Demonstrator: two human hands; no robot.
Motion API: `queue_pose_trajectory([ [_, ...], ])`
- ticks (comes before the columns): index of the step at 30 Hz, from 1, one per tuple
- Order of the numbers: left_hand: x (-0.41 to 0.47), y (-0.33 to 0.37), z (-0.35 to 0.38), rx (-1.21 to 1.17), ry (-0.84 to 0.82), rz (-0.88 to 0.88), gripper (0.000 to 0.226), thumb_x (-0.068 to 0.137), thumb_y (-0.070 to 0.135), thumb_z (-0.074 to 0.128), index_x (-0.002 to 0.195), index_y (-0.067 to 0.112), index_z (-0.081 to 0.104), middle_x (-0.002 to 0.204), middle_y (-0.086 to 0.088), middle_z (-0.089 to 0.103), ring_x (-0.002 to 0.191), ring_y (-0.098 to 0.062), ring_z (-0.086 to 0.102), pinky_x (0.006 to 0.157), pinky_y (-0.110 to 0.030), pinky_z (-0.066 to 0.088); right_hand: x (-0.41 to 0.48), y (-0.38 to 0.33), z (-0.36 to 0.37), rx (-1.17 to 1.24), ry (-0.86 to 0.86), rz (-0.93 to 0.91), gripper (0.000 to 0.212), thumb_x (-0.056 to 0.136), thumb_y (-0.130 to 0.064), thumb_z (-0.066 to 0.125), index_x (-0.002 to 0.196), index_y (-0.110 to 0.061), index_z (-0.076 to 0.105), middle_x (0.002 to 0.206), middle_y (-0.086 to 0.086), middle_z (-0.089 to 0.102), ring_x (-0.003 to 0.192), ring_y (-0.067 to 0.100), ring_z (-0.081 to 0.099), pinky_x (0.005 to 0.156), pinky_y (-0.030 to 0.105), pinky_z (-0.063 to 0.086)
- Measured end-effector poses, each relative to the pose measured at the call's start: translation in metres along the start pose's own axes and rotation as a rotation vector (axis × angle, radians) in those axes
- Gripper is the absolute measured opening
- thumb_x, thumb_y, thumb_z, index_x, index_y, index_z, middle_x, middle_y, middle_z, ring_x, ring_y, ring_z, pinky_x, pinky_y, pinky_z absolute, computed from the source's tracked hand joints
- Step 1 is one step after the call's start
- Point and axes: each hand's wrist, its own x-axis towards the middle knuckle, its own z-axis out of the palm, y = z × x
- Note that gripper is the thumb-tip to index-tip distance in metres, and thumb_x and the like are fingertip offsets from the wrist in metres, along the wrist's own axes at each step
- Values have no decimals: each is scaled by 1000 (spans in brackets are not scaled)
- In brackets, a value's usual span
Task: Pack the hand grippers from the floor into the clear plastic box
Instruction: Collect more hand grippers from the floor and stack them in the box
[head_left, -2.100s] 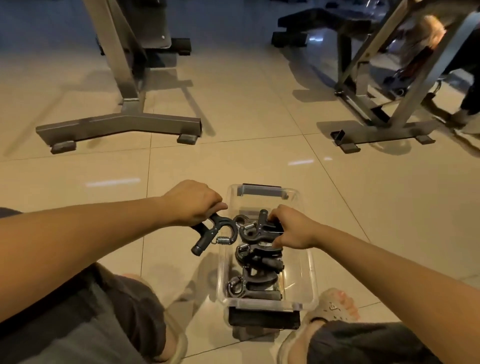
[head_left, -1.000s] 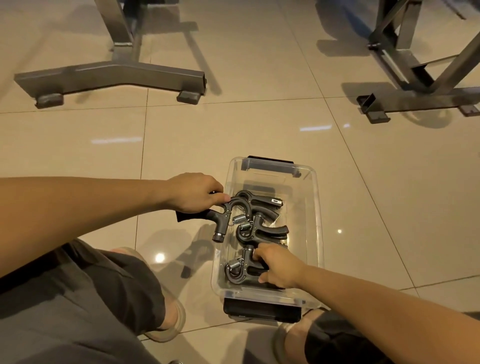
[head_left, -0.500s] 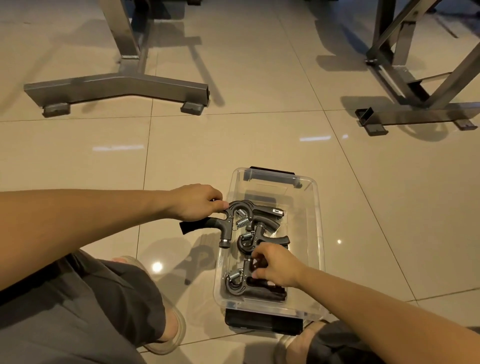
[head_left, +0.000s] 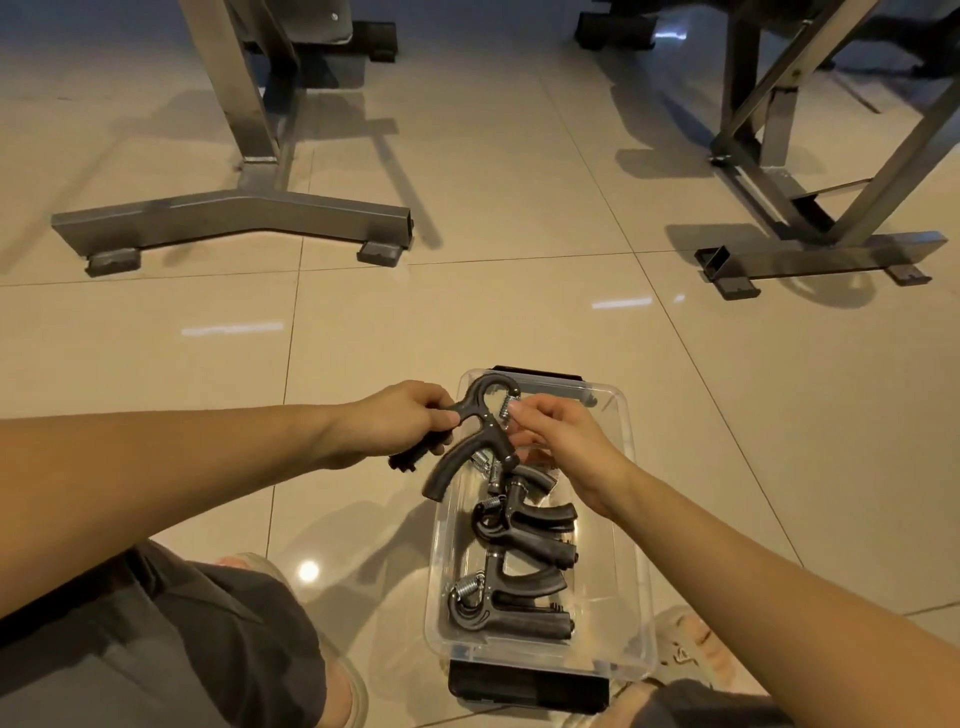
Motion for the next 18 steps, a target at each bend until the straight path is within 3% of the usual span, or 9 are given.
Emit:
queue_pose_trajectory([
  [3,-1,4,6,-4,-58,26,24,100,20,61,106,-3,66,100,-22,73,86,-24,68,88,-45,58,4,-2,-4,-18,51,0,14,100,-23,61,94,-10,64,68,0,60,60,9,54,62,24,48],
  [4,-1,6,8,-2,-77,34,27,99,20,63,107,-6,65,99,-22,73,87,-24,67,92,-45,57,5,-3,-5,-47,58,-4,15,100,-24,62,90,-13,64,66,-2,57,60,9,52,64,25,45],
  [8,-3,12,8,91,-76,109,29,100,28,62,106,0,68,85,-8,69,76,-15,66,81,-35,57,7,-8,-10,-134,45,-60,19,100,-27,61,85,-16,67,72,1,57,71,17,52,72,30,43],
  [10,-6,15,2,337,60,258,27,100,30,61,120,13,61,99,-3,72,83,-13,69,85,-36,56,6,-11,-11,-136,33,-73,19,102,-23,58,88,-14,67,74,1,63,70,14,60,70,25,49],
  [13,-10,16,-4,691,205,564,54,93,32,70,142,29,46,127,7,61,106,-8,61,93,-32,51,3,-14,-9,-85,-7,-57,20,102,-23,58,93,-8,68,75,4,67,65,12,63,65,24,49],
  [15,-11,17,-5,772,193,704,55,91,31,73,141,29,52,131,8,56,114,-10,57,93,-31,50,1,-14,-6,-19,-55,-20,22,101,-23,57,101,-5,69,76,5,68,65,11,64,60,21,49],
  [18,-12,21,-7,778,237,789,37,91,29,72,127,26,65,128,7,57,109,-15,60,87,-37,53,-1,-16,-2,16,-118,18,24,100,-25,59,105,-5,72,81,6,69,69,11,65,60,19,50],
])
